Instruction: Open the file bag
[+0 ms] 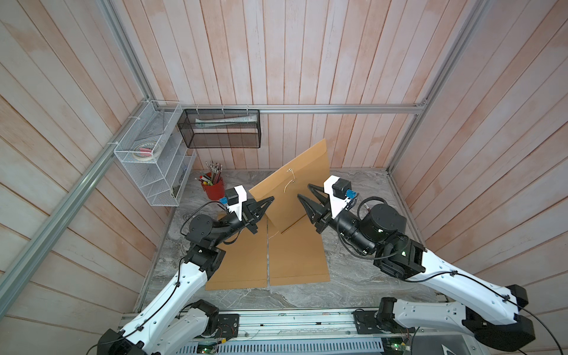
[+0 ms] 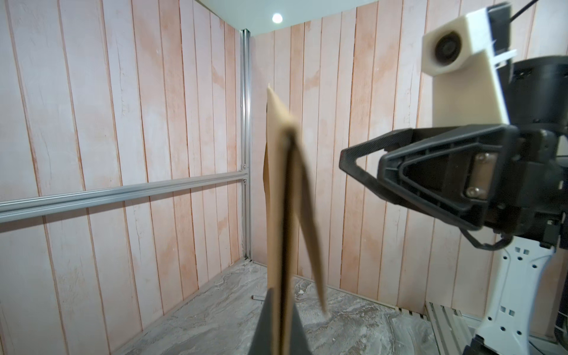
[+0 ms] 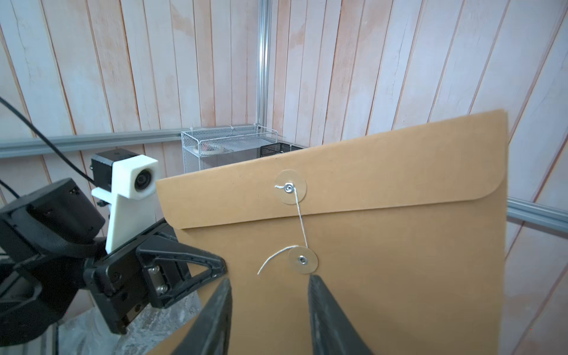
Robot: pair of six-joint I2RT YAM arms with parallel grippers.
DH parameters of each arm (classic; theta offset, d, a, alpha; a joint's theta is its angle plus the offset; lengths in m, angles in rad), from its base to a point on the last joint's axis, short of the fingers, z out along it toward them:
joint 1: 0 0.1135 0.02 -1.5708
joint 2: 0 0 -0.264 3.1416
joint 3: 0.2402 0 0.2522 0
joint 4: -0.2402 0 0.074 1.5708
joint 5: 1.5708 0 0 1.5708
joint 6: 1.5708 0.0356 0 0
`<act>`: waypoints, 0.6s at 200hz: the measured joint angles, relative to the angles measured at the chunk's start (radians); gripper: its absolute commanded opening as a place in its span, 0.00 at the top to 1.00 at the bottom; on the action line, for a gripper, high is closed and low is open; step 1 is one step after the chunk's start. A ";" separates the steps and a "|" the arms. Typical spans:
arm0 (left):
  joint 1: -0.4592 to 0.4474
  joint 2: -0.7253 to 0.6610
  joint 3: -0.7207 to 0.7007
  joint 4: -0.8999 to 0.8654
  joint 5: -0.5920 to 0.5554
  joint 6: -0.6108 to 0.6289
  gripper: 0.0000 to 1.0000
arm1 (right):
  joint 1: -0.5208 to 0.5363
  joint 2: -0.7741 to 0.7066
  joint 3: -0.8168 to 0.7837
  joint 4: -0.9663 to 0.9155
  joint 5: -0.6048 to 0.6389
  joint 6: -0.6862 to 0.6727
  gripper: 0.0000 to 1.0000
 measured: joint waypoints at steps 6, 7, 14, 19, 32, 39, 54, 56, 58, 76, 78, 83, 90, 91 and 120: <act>0.000 0.001 -0.005 0.023 -0.003 -0.005 1.00 | -0.007 0.005 -0.002 0.012 -0.008 0.026 0.59; 0.000 0.001 -0.005 0.026 -0.004 -0.006 1.00 | -0.009 0.006 -0.002 0.014 -0.010 0.032 0.59; 0.000 0.003 -0.009 0.051 -0.007 -0.010 1.00 | -0.019 0.012 -0.003 0.026 -0.019 0.061 0.60; 0.000 0.005 -0.012 0.068 -0.011 -0.013 1.00 | -0.029 0.016 -0.005 0.036 -0.028 0.081 0.62; -0.003 0.007 -0.018 0.103 -0.018 -0.018 1.00 | -0.060 0.021 -0.016 0.066 -0.053 0.136 0.65; -0.005 0.010 -0.019 0.118 -0.022 -0.018 1.00 | -0.080 0.022 -0.026 0.081 -0.070 0.166 0.67; -0.009 0.013 -0.023 0.141 -0.028 -0.018 1.00 | -0.121 0.024 -0.047 0.115 -0.110 0.226 0.68; -0.010 0.014 -0.023 0.144 -0.029 -0.018 1.00 | -0.125 0.025 -0.048 0.117 -0.115 0.233 0.68; -0.010 0.014 -0.024 0.146 -0.029 -0.018 1.00 | -0.128 0.027 -0.049 0.119 -0.119 0.239 0.68; -0.014 0.018 -0.025 0.156 -0.035 -0.018 1.00 | -0.151 0.047 -0.049 0.141 -0.165 0.291 0.68; -0.014 0.018 -0.025 0.157 -0.035 -0.017 1.00 | -0.152 0.050 -0.049 0.143 -0.170 0.293 0.68; -0.015 0.018 -0.025 0.159 -0.036 -0.017 1.00 | -0.155 0.057 -0.049 0.150 -0.183 0.306 0.67; -0.016 0.020 -0.025 0.164 -0.037 -0.017 1.00 | -0.158 0.066 -0.049 0.158 -0.201 0.320 0.66; -0.016 0.020 -0.025 0.164 -0.037 -0.017 1.00 | -0.158 0.067 -0.049 0.159 -0.203 0.322 0.66; -0.016 0.030 -0.025 0.175 -0.046 -0.017 1.00 | -0.170 0.104 -0.049 0.182 -0.269 0.376 0.65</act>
